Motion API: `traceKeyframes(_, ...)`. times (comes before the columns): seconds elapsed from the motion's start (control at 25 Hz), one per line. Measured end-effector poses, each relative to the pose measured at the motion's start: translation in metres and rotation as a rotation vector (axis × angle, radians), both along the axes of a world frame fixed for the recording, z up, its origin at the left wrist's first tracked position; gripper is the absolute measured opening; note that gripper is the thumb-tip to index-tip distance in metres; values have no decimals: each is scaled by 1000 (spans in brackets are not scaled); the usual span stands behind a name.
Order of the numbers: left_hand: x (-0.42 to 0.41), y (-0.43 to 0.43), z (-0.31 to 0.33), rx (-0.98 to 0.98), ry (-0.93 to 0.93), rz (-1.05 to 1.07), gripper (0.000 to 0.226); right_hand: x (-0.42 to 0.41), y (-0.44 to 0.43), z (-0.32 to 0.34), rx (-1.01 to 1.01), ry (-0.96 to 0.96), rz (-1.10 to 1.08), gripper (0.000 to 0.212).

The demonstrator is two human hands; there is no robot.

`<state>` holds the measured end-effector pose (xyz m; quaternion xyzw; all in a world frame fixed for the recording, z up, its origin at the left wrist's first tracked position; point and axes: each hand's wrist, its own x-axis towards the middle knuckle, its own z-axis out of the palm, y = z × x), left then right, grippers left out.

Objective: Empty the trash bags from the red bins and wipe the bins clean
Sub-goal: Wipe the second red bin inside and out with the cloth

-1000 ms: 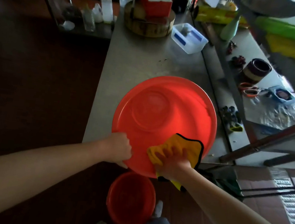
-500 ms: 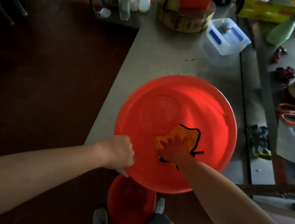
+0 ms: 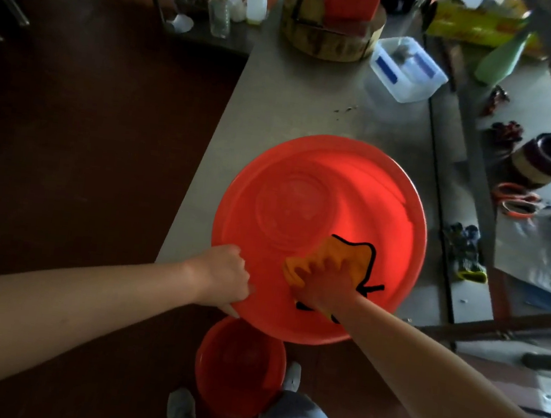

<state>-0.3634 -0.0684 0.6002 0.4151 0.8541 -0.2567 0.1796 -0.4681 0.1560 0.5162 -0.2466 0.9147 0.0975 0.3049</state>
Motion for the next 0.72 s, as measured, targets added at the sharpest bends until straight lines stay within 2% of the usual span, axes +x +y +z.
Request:
traceKeyframes(0.08, -1, -2, 3, -39, 11, -14, 64, 19, 5, 10, 57, -27, 66, 76)
traceKeyframes(0.12, 0, -4, 5, -53, 24, -33, 62, 29, 9, 9, 54, -30, 15, 75)
traceKeyframes(0.24, 4, -14, 11, -94, 72, -100, 59, 63, 7, 21, 123, -36, 40, 73)
traceKeyframes(0.48, 8, -54, 31, -154, 101, -132, 41, 111, 4, 34, 8, 65, 123, 88)
traceKeyframes(0.72, 11, -88, 49, -235, 108, 6, 53, 117, -6, 44, -5, 231, 373, 88)
